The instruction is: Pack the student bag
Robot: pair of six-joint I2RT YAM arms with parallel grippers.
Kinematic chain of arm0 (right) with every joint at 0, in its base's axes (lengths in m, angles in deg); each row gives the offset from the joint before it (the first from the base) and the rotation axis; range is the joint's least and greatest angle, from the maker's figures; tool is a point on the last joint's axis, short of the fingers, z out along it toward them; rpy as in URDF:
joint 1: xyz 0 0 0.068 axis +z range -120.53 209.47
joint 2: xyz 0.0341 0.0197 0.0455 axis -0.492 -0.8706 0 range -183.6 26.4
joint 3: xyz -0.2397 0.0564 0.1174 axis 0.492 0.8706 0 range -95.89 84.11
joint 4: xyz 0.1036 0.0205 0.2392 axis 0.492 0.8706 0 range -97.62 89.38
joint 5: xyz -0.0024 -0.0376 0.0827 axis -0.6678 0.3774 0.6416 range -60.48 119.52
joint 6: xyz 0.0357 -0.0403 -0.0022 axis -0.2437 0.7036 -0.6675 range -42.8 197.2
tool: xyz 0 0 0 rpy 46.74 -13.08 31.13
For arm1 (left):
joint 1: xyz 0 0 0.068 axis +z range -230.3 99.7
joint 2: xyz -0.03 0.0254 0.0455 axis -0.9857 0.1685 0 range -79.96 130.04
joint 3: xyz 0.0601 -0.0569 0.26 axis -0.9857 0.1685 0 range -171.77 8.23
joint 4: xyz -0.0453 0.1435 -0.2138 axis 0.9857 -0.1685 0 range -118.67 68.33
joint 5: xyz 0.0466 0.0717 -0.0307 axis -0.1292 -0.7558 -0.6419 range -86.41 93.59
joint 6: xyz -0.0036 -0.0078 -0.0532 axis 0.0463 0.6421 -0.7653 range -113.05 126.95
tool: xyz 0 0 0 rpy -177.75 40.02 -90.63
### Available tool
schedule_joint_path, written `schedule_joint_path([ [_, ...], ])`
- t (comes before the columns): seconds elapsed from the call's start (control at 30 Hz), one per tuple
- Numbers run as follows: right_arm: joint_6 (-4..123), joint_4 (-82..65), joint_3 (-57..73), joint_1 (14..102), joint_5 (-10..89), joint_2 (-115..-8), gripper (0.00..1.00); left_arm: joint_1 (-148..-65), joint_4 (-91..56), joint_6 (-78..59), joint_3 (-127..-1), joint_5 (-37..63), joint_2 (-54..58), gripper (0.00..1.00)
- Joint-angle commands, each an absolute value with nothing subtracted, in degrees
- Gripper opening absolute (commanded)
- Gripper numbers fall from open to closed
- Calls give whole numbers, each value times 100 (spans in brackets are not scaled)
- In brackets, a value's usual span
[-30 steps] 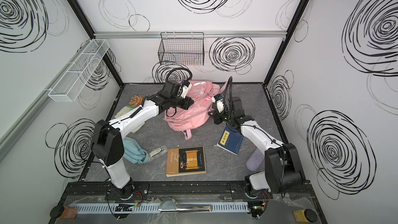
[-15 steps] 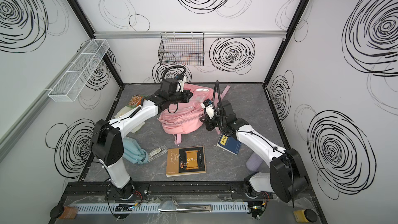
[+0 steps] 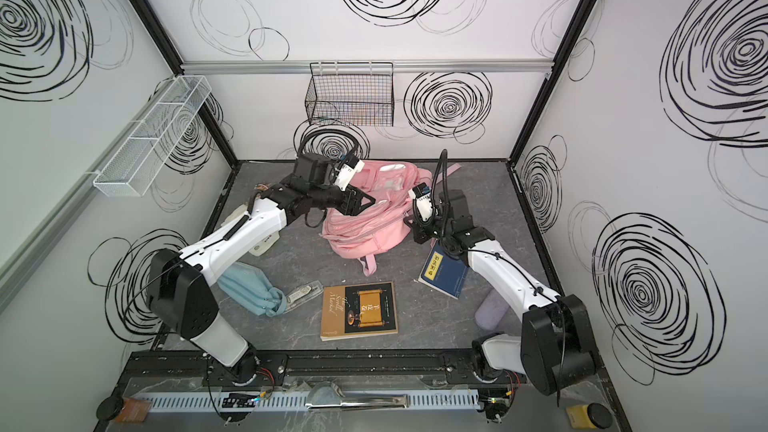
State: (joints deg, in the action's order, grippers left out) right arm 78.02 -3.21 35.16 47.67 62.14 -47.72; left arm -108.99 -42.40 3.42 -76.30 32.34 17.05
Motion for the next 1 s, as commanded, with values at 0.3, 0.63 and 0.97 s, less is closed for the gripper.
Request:
schedule_joint_path([
  [0.3,7966,-797,3452,4716,6511,-4477,0,-11579,-5288,1359,-8269,2930,2418,44],
  [0.63,7983,-762,3432,4662,6542,-4449,0,-11594,-5243,1170,-8476,2294,2586,8],
  [0.97,7888,-575,3340,4731,6424,-4418,0,-11427,-4162,-774,-8505,2704,2507,0],
])
